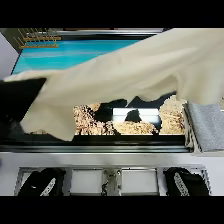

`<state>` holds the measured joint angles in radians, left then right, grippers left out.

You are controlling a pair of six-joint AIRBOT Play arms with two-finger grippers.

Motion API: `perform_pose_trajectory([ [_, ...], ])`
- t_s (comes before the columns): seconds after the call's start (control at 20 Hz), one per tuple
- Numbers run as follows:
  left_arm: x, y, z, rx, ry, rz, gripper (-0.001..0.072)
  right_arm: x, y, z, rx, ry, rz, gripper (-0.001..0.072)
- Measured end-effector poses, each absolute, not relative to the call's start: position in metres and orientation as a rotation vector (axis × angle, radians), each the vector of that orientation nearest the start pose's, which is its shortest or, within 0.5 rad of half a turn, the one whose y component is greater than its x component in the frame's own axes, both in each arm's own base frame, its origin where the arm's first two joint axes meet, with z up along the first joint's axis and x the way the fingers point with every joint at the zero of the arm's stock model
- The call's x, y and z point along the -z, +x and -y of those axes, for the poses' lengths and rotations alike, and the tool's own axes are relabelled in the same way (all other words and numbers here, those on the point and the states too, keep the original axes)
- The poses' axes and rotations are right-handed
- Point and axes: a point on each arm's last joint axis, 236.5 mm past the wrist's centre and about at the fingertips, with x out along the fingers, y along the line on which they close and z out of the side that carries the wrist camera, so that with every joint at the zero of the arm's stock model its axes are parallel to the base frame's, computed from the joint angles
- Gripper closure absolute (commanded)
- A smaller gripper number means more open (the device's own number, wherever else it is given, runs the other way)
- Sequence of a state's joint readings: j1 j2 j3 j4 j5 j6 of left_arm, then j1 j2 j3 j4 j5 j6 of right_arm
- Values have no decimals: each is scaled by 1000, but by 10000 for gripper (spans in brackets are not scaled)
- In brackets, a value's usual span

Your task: Fold the clothes and pants, and hang the long-sleeved shirts on hangers.

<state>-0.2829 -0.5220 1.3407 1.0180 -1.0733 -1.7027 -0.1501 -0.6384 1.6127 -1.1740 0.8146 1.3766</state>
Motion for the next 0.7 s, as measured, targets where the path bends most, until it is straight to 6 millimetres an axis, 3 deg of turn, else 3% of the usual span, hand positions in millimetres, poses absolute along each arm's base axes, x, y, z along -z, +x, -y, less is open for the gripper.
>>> perform_pose_trajectory([
  [0.1, -381, 186, 177, 740, -464, -378, 702, -526, 242, -32, -152, 46, 223, 701],
  [0.2, -358, 184, 185, 744, -519, -474, 702, -522, 244, -37, -173, 58, 204, 702],
  [0.35, -302, 198, 199, 703, -579, -674, 702, -491, 271, -42, -210, 92, 69, 702],
  [0.45, -262, 220, 205, 644, -590, -789, 702, -445, 306, -45, -234, 132, -110, 702],
  [0.55, -222, 257, 204, 567, -584, -872, 702, -391, 345, -44, -249, 170, -303, 702],
  [0.7, -171, 331, 195, 466, -547, -946, 702, -303, 404, -35, -237, 217, -562, 702],
])
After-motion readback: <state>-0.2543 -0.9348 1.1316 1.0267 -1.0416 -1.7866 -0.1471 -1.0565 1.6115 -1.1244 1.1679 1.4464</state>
